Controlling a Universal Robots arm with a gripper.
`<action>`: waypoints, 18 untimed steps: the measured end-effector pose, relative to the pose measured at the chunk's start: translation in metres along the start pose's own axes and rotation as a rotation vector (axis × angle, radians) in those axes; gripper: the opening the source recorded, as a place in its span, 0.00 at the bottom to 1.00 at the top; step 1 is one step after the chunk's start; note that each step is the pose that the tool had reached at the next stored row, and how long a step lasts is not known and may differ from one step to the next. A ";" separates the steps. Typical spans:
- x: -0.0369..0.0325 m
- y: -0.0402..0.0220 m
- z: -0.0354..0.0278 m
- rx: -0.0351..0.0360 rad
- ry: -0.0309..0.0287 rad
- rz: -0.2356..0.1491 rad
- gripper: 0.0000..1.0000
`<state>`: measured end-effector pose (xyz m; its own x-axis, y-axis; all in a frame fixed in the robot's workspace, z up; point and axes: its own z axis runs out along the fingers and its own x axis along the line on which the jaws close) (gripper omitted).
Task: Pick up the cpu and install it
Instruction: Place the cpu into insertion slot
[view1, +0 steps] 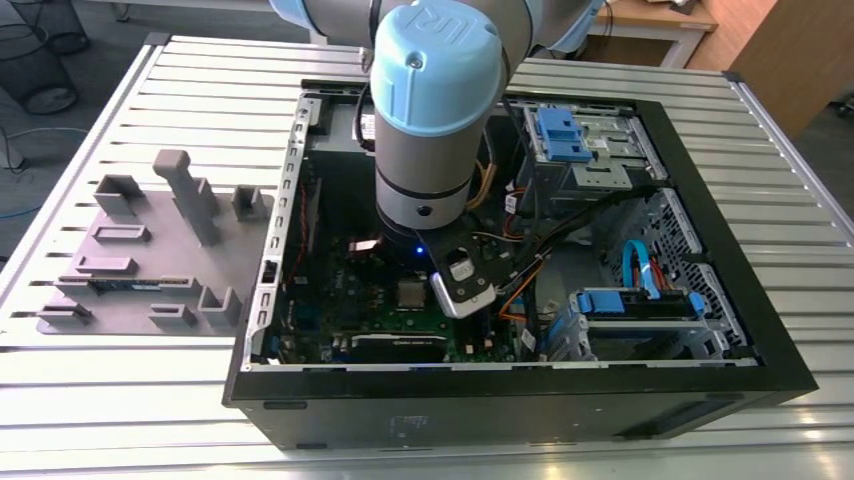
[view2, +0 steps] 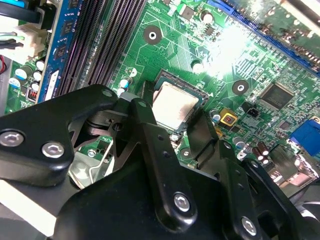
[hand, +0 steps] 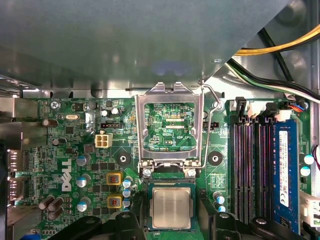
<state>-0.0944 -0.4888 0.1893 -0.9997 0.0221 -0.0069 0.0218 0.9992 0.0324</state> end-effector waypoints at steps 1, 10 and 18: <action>0.0000 0.0000 0.0000 0.0000 0.0000 0.000 0.54; -0.0002 0.0000 0.0000 0.0001 0.0000 0.000 0.54; -0.0003 0.0000 0.0000 0.0000 0.0000 0.000 0.61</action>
<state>-0.0941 -0.4888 0.1893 -0.9997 0.0221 -0.0069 0.0219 0.9992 0.0323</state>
